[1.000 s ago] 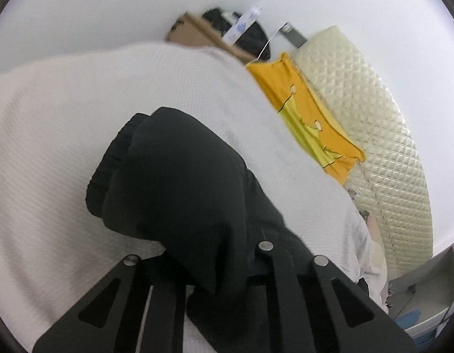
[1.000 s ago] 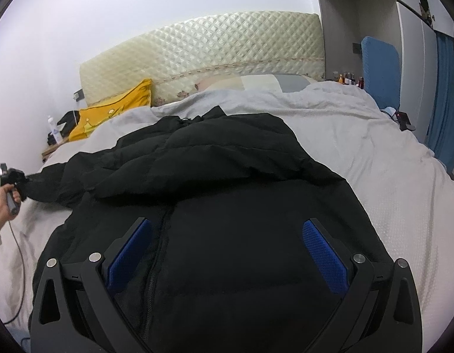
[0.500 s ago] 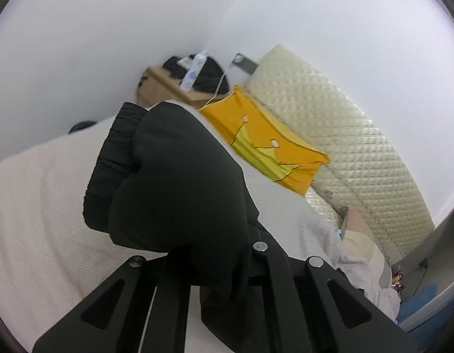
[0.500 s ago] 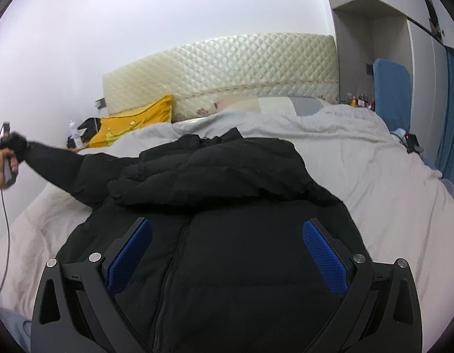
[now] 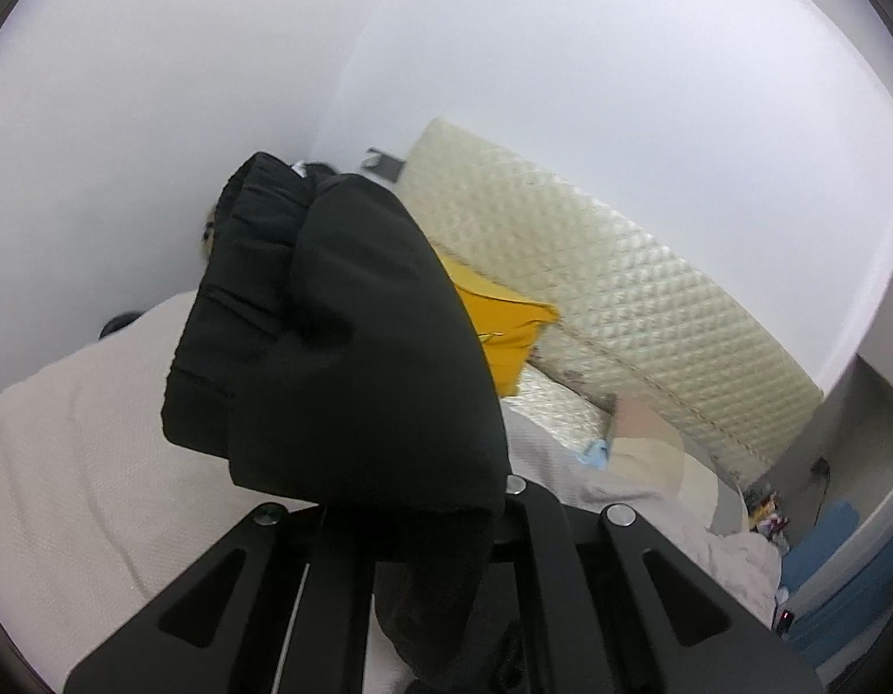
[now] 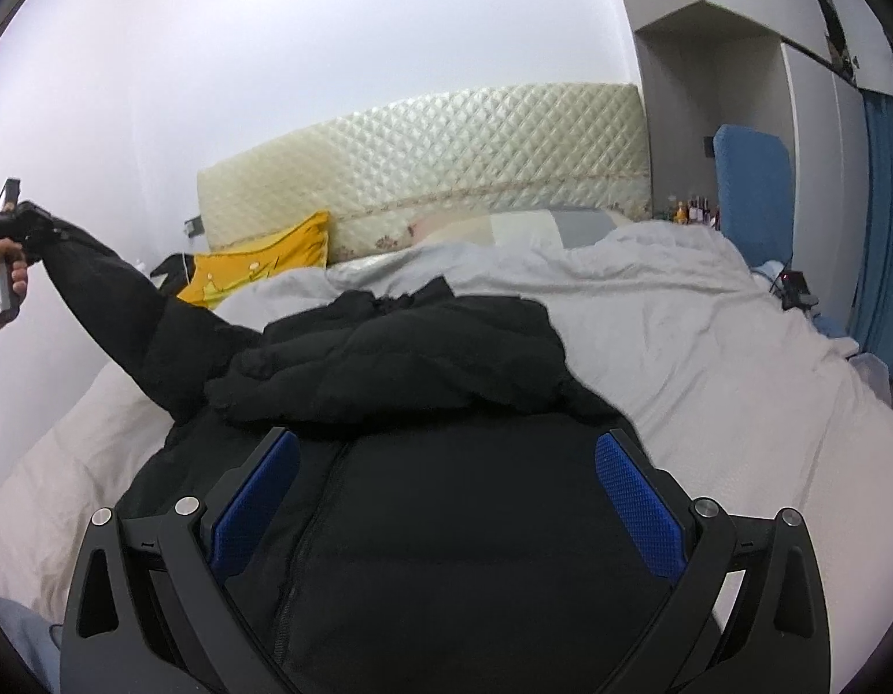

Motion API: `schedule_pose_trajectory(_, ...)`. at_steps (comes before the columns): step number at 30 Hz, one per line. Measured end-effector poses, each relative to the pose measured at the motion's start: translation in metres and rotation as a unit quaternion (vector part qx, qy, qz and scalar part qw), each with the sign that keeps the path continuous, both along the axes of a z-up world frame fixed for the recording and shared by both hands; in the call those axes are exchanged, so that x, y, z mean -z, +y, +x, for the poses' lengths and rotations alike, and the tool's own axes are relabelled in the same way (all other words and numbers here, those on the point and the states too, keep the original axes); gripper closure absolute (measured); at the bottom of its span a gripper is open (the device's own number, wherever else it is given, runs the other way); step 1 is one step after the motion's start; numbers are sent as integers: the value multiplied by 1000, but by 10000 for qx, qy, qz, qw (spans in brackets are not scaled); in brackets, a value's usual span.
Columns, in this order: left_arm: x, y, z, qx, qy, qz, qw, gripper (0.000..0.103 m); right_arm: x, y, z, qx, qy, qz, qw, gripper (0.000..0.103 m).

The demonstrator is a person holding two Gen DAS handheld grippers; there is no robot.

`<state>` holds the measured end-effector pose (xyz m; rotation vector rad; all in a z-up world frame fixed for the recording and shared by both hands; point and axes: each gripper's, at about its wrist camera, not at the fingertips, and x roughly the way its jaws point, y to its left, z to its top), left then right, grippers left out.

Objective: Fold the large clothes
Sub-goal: 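Lift the sleeve with the left tool and fold it across the jacket body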

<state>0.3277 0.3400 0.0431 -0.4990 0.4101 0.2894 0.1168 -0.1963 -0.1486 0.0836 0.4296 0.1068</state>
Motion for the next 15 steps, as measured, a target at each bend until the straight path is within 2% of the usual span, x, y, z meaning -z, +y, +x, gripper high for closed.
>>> schedule_pose_trajectory(8, -32, -103, 17, 603, -146, 454, 9970, 97, -11, -33, -13, -24, -233, 81, 9997, 0)
schedule_pose_trajectory(12, -33, -154, 23, 878, -199, 578, 9943, 97, -15, -55, -21, 176, -337, 403, 9985, 0)
schedule_pose_trajectory(15, -26, -199, 33, 1136, -192, 625, 9914, 97, -17, -64, -26, 271, -426, 426, 9978, 0)
